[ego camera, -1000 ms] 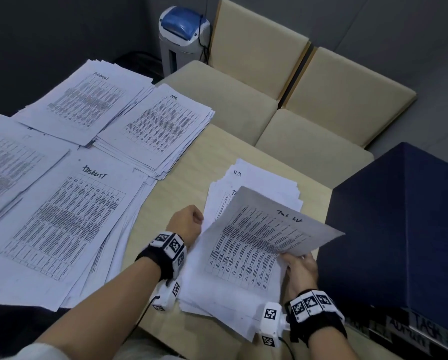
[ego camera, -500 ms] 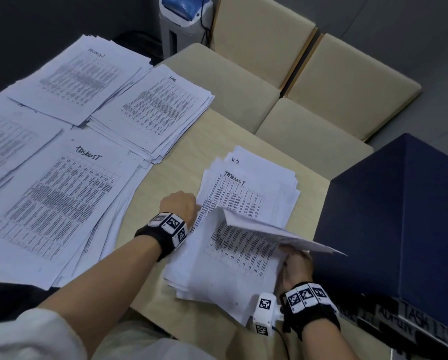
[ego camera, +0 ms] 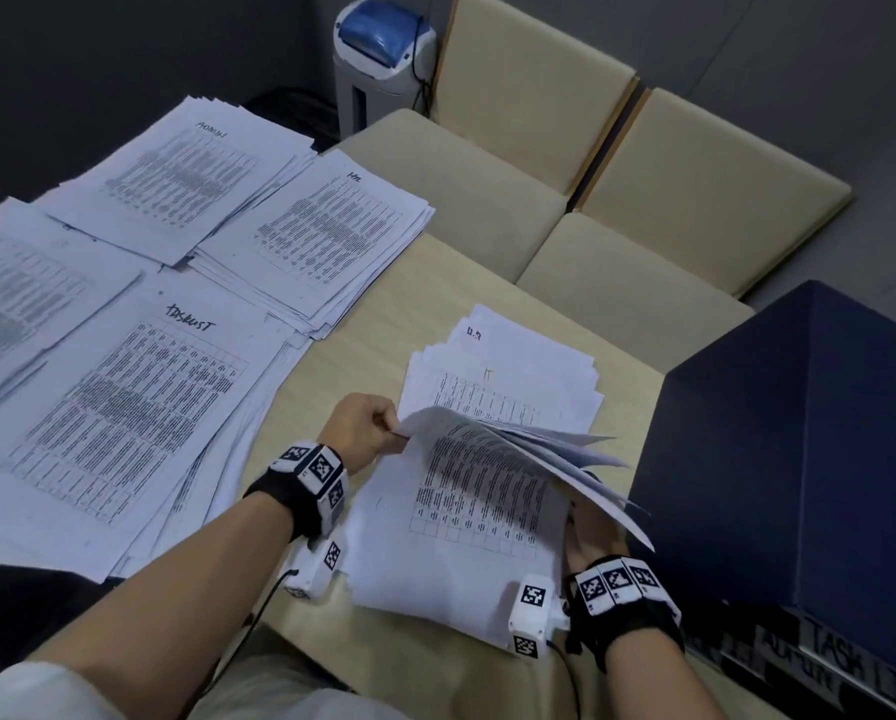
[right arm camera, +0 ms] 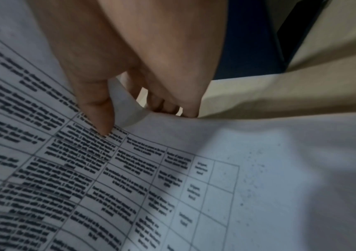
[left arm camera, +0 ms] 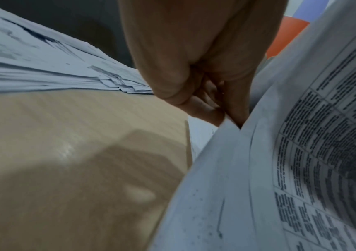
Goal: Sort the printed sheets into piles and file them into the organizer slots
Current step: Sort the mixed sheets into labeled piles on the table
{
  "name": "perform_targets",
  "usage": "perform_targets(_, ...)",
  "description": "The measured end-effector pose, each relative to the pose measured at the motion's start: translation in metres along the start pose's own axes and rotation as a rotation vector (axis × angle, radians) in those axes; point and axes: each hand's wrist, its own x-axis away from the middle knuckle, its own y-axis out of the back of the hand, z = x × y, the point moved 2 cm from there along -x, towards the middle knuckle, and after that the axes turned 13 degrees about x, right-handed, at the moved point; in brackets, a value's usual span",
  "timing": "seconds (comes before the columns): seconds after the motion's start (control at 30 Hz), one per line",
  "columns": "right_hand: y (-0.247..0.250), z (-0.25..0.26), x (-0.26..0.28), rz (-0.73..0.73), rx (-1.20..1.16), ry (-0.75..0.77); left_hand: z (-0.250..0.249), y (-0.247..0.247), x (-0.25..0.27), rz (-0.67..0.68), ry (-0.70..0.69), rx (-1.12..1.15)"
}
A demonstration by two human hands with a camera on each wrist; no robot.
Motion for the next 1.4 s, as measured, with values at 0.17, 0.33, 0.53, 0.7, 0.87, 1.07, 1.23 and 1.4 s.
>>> perform_targets(0.17,0.014,-0.023,-0.021,-0.075,-0.050,0.077,0.000,-0.004,0.000,-0.046,-0.029,-0.276)
perform_targets(0.33,0.011,-0.005,0.007,-0.090,-0.119,0.105,-0.018,-0.005,0.006,0.001,-0.080,-0.593)
perform_targets(0.53,0.007,-0.003,0.005,-0.152,-0.101,0.091,-0.013,-0.005,0.010,0.044,0.032,0.016)
perform_targets(0.7,0.005,0.004,0.007,-0.086,-0.200,0.134,-0.019,-0.002,0.019,0.104,0.219,0.412)
perform_targets(0.87,0.010,0.000,0.000,-0.077,-0.311,0.188,-0.019,-0.003,0.018,-0.004,0.252,0.536)
perform_targets(1.07,0.010,-0.007,0.006,-0.179,-0.176,0.189,-0.006,-0.002,0.008,-0.217,0.289,0.425)
perform_targets(1.23,0.006,0.006,0.017,-0.064,-0.185,0.187,-0.010,-0.003,0.006,-0.237,0.299,0.423)
perform_targets(1.4,0.006,0.012,0.006,0.093,-0.288,0.018,-0.022,-0.009,0.011,-0.062,0.316,0.430)
